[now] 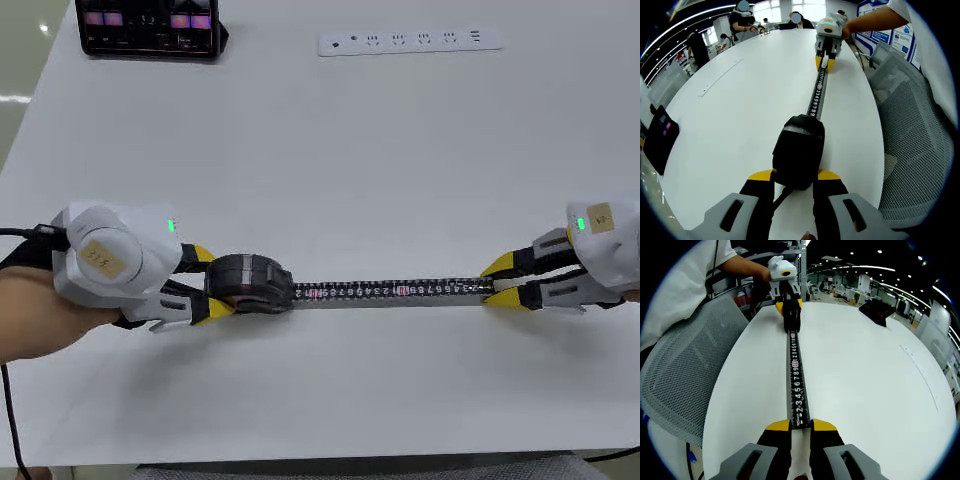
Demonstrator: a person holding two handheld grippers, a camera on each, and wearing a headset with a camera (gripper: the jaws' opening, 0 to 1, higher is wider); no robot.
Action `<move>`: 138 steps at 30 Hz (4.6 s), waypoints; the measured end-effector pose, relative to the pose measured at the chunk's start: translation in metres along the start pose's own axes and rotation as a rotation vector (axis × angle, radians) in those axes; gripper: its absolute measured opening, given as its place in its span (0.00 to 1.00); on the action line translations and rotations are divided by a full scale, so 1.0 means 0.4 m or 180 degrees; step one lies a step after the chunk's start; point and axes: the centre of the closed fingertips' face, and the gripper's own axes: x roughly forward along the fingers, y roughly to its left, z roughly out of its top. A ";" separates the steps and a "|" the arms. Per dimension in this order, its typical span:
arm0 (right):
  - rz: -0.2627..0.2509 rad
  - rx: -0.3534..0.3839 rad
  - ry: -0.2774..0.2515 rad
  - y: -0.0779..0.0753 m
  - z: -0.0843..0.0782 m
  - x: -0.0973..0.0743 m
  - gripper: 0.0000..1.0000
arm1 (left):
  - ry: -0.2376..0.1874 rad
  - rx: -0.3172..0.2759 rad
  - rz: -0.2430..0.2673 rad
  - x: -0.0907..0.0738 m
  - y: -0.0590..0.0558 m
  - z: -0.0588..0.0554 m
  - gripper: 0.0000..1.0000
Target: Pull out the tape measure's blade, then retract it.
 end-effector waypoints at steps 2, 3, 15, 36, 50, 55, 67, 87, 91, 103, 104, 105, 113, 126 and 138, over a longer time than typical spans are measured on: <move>0.0001 -0.0006 0.0026 0.000 -0.004 -0.003 0.09 | 0.0001 0.0003 -0.0001 0.000 0.000 0.000 0.24; 0.0004 -0.0006 0.0031 0.000 -0.005 -0.005 0.09 | 0.0003 0.0003 -0.0002 0.000 0.000 0.000 0.24; 0.0013 0.0014 0.0117 0.000 -0.029 -0.031 0.09 | 0.0003 0.0007 0.0003 -0.001 -0.001 0.001 0.24; 0.0024 0.0007 0.0356 -0.008 -0.038 -0.031 0.10 | 0.0033 0.0035 0.0034 0.001 -0.002 0.004 0.24; 0.0018 -0.0035 0.0472 -0.010 -0.039 -0.028 0.11 | 0.0036 0.0037 0.0059 0.002 -0.003 0.009 0.25; 0.0019 -0.0026 0.0473 -0.010 -0.039 -0.028 0.12 | 0.0030 0.0044 0.0082 0.002 -0.002 0.009 0.25; -0.0006 0.0139 0.0465 -0.012 -0.037 -0.030 0.17 | 0.0015 0.0001 0.0095 0.002 0.001 0.011 0.26; -0.0170 0.0427 0.0299 -0.016 -0.013 -0.039 0.30 | -0.0059 -0.0153 0.0082 0.000 0.002 0.011 0.38; -0.0301 0.0556 0.0149 -0.018 0.012 -0.042 0.35 | -0.0131 -0.0273 0.0120 -0.010 0.000 0.013 0.42; -0.0519 0.0816 -0.0029 -0.021 0.033 -0.061 0.48 | -0.0281 -0.0494 0.0249 -0.034 -0.004 0.024 0.50; -0.0548 0.0837 -0.0055 -0.021 0.037 -0.064 0.49 | -0.0304 -0.0536 0.0252 -0.036 -0.004 0.025 0.50; -0.0550 0.0852 -0.0064 -0.019 0.038 -0.066 0.48 | -0.0319 -0.0576 0.0253 -0.038 -0.006 0.025 0.50; -0.0712 0.0984 -0.0193 -0.014 0.049 -0.078 0.52 | -0.0405 -0.0761 0.0328 -0.054 -0.014 0.009 0.53; -0.0928 0.1202 -0.0347 0.008 0.056 -0.094 0.69 | -0.0654 -0.0936 0.0589 -0.086 -0.013 -0.008 0.62; -0.1162 0.1302 -0.0471 0.025 0.060 -0.107 0.76 | -0.0865 -0.1038 0.0758 -0.104 -0.029 -0.007 0.73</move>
